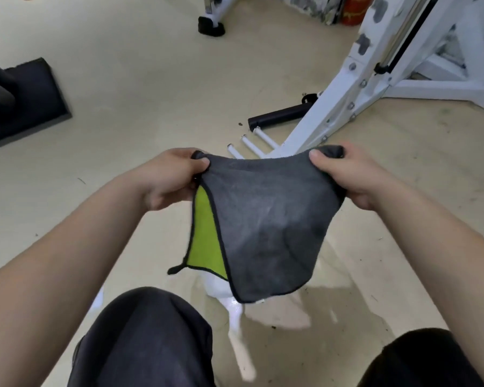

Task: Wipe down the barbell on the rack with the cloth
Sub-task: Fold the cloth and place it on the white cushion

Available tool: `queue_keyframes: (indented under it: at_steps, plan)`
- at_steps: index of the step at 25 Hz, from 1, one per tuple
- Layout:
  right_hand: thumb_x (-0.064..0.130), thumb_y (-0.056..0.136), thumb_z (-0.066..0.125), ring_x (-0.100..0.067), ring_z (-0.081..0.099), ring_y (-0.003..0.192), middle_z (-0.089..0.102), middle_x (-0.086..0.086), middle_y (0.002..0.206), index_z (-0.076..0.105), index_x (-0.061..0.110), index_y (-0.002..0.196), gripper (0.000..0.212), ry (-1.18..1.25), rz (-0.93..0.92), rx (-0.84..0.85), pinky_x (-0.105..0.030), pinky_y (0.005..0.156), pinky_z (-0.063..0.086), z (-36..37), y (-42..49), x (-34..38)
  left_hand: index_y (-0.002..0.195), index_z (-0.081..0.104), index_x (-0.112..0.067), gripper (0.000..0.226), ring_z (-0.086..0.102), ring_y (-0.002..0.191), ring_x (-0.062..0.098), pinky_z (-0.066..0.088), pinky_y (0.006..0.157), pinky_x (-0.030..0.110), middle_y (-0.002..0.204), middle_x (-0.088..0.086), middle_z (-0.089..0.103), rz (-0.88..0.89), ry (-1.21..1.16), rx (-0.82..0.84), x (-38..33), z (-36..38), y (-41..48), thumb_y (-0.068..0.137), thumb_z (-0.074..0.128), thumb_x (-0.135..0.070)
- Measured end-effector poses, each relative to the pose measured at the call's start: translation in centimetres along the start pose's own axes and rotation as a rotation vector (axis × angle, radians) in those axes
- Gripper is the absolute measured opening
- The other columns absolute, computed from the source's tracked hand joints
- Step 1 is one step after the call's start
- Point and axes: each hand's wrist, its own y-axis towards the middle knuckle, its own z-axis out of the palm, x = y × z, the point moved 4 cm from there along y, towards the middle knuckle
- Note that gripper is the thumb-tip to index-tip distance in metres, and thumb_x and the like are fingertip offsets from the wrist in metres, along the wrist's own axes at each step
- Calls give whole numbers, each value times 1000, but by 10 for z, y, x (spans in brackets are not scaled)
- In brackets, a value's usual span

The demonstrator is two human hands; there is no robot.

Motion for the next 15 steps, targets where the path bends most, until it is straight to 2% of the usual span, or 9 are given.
queue_keyframes:
  at_steps: [2, 5, 7, 10, 11, 13, 15]
  plan:
    - [38, 88, 73, -18, 66, 97, 68, -2, 116, 61, 16, 117, 39, -83, 82, -85, -33, 76, 54, 19, 12, -33, 109, 67, -10, 24, 68, 92, 28, 61, 82, 47, 105, 13, 70, -56, 170, -80, 29, 4, 26, 108, 43, -10]
    - [27, 92, 67, -13, 59, 86, 63, 0, 107, 59, 14, 111, 24, -31, 113, -173, -28, 67, 48, 33, 14, -62, 112, 70, -12, 23, 61, 93, 22, 54, 73, 30, 101, 5, 67, -20, 361, -229, 62, 6, 51, 104, 48, -12]
    - [20, 91, 63, -14, 57, 82, 62, 1, 98, 60, 10, 107, 19, -12, 66, -241, -30, 70, 47, 29, 10, -61, 106, 72, -11, 18, 61, 89, 21, 58, 74, 33, 94, 4, 67, 65, 258, -324, 70, 0, 60, 103, 54, -10]
    - [16, 88, 51, -13, 51, 75, 59, 5, 86, 62, 11, 100, 17, 6, -34, -313, -29, 67, 42, 24, 10, -48, 103, 71, -8, 12, 67, 84, 23, 62, 62, 31, 92, 7, 70, 154, 31, -407, 67, -10, 62, 102, 61, -14]
    - [15, 88, 48, -11, 49, 73, 58, 7, 83, 61, 13, 97, 16, 0, -60, -311, -27, 64, 40, 25, 10, -48, 106, 70, -6, 14, 67, 85, 24, 62, 61, 31, 95, 8, 70, 168, 8, -434, 69, -13, 65, 101, 63, -17]
    - [17, 91, 47, -10, 49, 71, 56, 9, 81, 60, 18, 96, 13, -34, -91, -291, -24, 63, 40, 30, 9, -55, 118, 64, -6, 30, 67, 91, 26, 65, 65, 39, 104, 11, 67, 126, 44, -476, 83, -13, 64, 97, 69, -28]
    - [23, 96, 51, -12, 55, 82, 61, 9, 89, 61, 23, 106, 15, -50, -103, -268, -23, 70, 44, 37, 11, -68, 117, 59, -10, 51, 71, 88, 29, 65, 74, 47, 104, 10, 67, -11, 289, -539, 110, -7, 62, 84, 77, -45]
